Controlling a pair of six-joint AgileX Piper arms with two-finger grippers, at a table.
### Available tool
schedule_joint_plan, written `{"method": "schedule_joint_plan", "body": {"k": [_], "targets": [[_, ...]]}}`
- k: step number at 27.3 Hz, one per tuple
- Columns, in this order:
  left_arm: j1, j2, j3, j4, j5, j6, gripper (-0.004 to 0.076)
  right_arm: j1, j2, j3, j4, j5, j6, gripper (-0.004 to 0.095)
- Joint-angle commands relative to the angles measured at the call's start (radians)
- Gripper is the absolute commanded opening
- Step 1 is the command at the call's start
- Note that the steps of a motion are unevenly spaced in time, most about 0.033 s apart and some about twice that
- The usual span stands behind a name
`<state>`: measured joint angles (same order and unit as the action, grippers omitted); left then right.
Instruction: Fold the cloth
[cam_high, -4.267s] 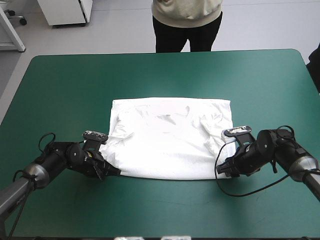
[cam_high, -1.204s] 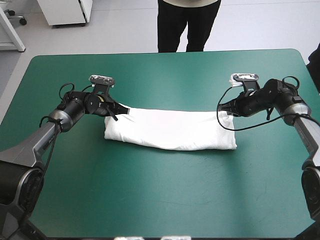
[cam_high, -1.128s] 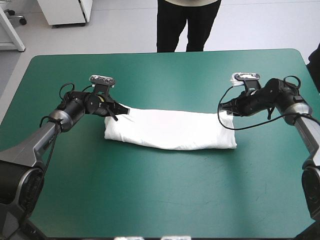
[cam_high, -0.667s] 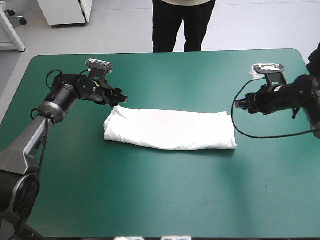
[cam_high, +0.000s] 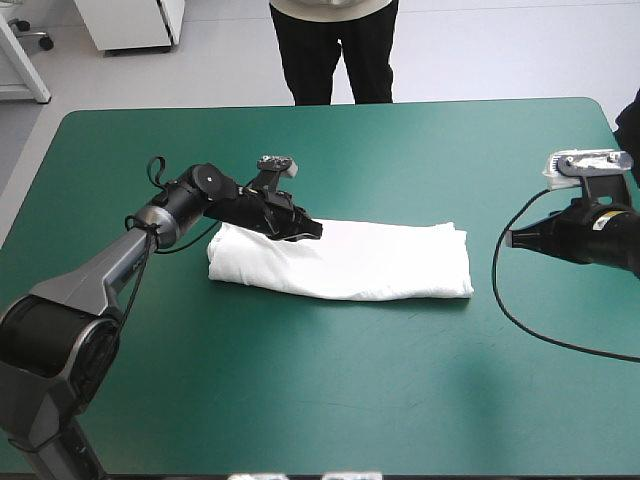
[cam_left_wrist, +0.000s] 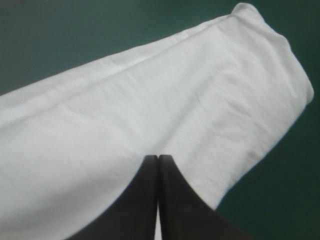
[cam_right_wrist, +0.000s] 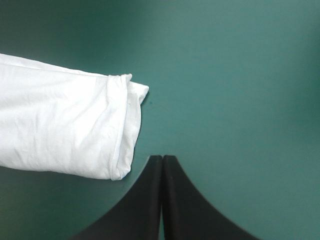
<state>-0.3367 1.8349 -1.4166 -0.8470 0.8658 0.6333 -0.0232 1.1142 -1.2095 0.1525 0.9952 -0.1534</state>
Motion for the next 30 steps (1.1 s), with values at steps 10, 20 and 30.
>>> {"method": "schedule_joint_plan", "body": {"k": [10,20,30], "targets": [[-0.051,0.118,-0.023,-0.042,-0.035,0.033,-0.0009,-0.100,0.224,0.166,0.514,-0.182,-0.259,0.0462],[-0.051,0.125,-0.023,-0.006,-0.033,0.018,-0.0009,-0.100,0.403,0.166,0.634,-0.186,-0.395,0.0585],[-0.051,0.125,-0.023,-0.006,-0.032,0.001,-0.0009,-0.094,0.530,0.166,0.697,-0.187,-0.472,0.0585]]}}
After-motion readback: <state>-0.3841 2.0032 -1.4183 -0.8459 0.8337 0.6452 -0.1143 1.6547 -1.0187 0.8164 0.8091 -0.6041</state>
